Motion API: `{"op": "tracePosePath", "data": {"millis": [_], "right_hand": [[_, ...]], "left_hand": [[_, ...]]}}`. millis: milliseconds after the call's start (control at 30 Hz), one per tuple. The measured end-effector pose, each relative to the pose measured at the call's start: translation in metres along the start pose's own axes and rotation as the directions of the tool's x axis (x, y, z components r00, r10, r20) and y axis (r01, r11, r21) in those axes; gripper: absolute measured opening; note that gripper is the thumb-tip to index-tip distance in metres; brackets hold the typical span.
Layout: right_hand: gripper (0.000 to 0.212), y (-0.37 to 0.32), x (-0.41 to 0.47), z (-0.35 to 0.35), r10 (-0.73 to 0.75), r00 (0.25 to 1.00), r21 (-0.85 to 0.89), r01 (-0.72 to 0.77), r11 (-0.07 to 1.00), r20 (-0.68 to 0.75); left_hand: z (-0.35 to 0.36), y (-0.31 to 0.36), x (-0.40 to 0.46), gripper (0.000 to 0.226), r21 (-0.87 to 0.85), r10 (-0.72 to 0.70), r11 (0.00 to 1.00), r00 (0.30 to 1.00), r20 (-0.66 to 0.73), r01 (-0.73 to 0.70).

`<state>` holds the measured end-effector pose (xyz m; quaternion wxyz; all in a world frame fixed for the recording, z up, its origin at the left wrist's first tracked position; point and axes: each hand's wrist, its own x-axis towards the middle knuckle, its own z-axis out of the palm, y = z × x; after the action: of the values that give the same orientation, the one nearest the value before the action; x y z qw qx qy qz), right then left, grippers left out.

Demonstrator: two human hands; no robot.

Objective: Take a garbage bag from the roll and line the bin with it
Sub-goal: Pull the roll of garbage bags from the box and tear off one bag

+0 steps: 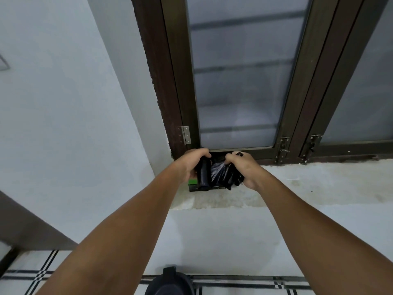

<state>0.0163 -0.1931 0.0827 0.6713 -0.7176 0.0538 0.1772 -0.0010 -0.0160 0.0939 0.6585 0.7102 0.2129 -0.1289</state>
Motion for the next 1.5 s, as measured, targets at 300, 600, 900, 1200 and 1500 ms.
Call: {"op": "tracePosePath", "data": {"millis": [300,600,900,1200,1500], "right_hand": [[0.02,-0.002,0.008,-0.004,0.078,0.992,0.233,-0.053,0.971,-0.099],[0.029,0.003,0.013,-0.002,0.061,0.998,0.142,-0.059,0.988,-0.008],[0.015,0.01,0.016,0.0,0.061,0.988,0.13,-0.043,0.991,-0.139],[0.02,0.008,0.013,0.007,0.055,0.997,-0.016,-0.056,0.998,-0.05],[0.04,0.012,0.003,0.001,0.261,0.958,0.016,-0.264,0.964,0.116]], "left_hand": [[-0.007,-0.008,0.012,0.092,-0.021,-0.043,0.999,0.999,-0.003,0.043],[-0.009,0.003,0.001,0.03,-0.133,-0.055,0.99,0.996,-0.075,0.045],[-0.013,-0.006,0.01,0.082,0.046,0.054,0.998,0.993,-0.109,-0.049],[0.003,-0.008,0.006,0.051,0.262,0.123,0.962,0.975,-0.185,-0.072],[0.016,-0.004,-0.001,0.061,0.367,0.231,0.915,0.963,-0.139,-0.167]]}}
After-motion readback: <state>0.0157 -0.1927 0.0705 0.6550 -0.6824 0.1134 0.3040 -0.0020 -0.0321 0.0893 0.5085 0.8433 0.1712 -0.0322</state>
